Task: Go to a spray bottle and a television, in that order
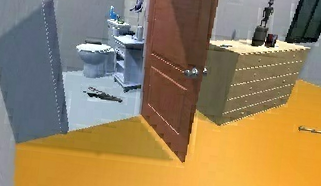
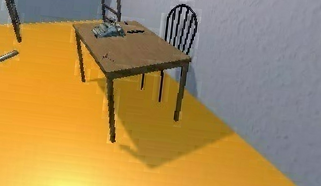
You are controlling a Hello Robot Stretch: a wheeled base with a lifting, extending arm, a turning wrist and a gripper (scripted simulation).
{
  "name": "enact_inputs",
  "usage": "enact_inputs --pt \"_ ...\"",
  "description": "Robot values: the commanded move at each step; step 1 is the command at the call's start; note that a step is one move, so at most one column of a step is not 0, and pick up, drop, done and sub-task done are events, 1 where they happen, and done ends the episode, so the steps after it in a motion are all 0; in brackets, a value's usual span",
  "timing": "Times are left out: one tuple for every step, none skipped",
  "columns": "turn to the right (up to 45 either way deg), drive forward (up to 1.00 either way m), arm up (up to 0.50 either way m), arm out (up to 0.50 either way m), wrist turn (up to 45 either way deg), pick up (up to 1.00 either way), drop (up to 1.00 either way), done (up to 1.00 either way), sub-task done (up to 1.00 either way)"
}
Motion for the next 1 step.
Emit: enact_inputs --pt "-3.0 0.0 0.0 0.0 0.0 0.0 0.0 0.0 0.0"
